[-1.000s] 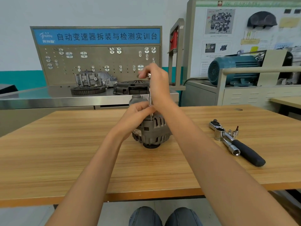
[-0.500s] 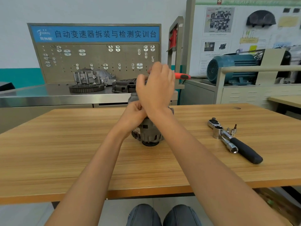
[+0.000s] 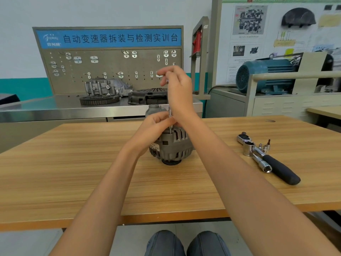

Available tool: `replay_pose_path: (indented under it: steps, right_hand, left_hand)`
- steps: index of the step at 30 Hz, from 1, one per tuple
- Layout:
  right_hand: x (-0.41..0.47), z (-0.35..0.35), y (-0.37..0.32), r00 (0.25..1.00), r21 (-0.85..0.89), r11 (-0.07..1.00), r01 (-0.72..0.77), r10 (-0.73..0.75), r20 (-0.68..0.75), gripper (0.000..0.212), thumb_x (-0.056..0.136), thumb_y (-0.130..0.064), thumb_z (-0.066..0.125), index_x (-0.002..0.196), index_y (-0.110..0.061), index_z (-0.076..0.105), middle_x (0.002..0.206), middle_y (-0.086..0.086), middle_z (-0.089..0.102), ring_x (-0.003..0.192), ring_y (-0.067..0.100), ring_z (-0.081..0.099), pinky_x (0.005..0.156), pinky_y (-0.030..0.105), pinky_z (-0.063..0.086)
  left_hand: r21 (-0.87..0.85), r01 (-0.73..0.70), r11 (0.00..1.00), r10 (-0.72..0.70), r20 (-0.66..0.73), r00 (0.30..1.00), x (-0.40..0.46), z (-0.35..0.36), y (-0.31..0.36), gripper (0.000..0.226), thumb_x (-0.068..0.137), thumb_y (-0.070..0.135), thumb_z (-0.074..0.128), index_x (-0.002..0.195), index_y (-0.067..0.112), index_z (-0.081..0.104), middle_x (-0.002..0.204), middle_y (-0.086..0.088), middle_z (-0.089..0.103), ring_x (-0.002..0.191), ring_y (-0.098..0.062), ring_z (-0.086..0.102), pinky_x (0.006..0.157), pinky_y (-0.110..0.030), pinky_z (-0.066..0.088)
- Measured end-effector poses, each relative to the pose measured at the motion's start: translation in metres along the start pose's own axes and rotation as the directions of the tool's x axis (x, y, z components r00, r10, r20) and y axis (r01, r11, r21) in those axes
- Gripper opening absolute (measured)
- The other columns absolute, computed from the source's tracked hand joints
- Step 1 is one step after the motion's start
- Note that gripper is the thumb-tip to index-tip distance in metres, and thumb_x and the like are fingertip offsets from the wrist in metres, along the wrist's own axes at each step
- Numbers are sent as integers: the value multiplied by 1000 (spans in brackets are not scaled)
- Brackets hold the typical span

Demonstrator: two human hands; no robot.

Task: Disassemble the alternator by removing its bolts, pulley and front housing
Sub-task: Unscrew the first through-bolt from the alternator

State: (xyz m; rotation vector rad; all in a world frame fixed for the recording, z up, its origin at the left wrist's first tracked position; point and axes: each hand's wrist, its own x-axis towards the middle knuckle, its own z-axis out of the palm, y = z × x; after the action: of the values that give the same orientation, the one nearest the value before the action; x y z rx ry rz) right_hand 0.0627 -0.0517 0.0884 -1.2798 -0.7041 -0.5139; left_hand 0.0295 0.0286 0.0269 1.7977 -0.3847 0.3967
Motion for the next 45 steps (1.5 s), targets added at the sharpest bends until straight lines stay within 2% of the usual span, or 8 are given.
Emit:
replay_pose_path:
  steps: [5,8,13,16,22,29,38,45]
  right_hand:
    - [3,13,-7,983,100,980,-173,166,75,27,83,7,39,81,-10,60,77,8,60,69,15,55,57,0,40]
    - [5,14,-10,968,135,962,-239,226,107,31,81,7,36,74,-12,60,61,2,60,72,7,61,99,30,42]
    - [2,11,-9,980,179,964,-197,199,9,31,84,7,35,70,-11,55,60,1,54,60,4,55,70,14,45]
    - [-7,13,0,995,-103,994,19,-30,-98,25,93,-1,35,83,-8,56,72,1,51,66,11,48,56,14,39]
    - [-9,13,6,926,-741,647,180,-365,-94,23,96,-13,38,93,-2,58,81,3,50,83,20,49,82,36,42]
    - [-1,11,6,990,-360,929,91,-124,-68,23,96,-9,35,80,-7,51,79,5,51,79,18,48,64,29,35]
    - [5,12,-2,991,72,990,-119,114,63,33,89,-1,37,69,-16,58,64,-1,52,68,7,50,57,0,40]
    - [6,6,-6,964,278,924,-261,237,117,32,85,4,36,68,-11,57,50,-6,54,64,5,59,84,28,50]
  left_hand:
    - [-2,-5,1000,5,15,1000,-1,-2,0,35,94,22,53,70,38,73,75,12,73,70,-1,67,58,-12,49]
    - [16,7,1000,-8,15,1000,0,-3,-1,33,94,23,54,71,35,73,75,10,73,69,-4,67,59,-15,51]
    - [53,0,999,-1,8,1000,0,-3,-3,35,95,24,53,68,37,73,72,12,72,67,-2,66,59,-15,49]
    - [76,-2,997,2,2,1000,0,-2,-4,54,96,8,49,55,38,69,55,16,63,52,4,56,49,-10,43]
    - [104,19,994,-13,-59,998,2,1,-9,64,88,-8,42,38,28,58,38,14,50,37,4,45,40,-8,33]
    - [84,-13,996,17,-58,998,3,0,-8,54,94,9,52,56,43,69,54,19,64,52,7,59,45,-8,41]
    - [36,3,999,-2,-22,1000,3,0,-5,24,94,23,56,78,29,73,75,10,73,69,-2,67,56,-16,49]
    - [67,17,998,-16,-25,1000,3,-1,-6,16,93,27,56,87,23,71,80,9,74,74,-6,69,61,-21,54]
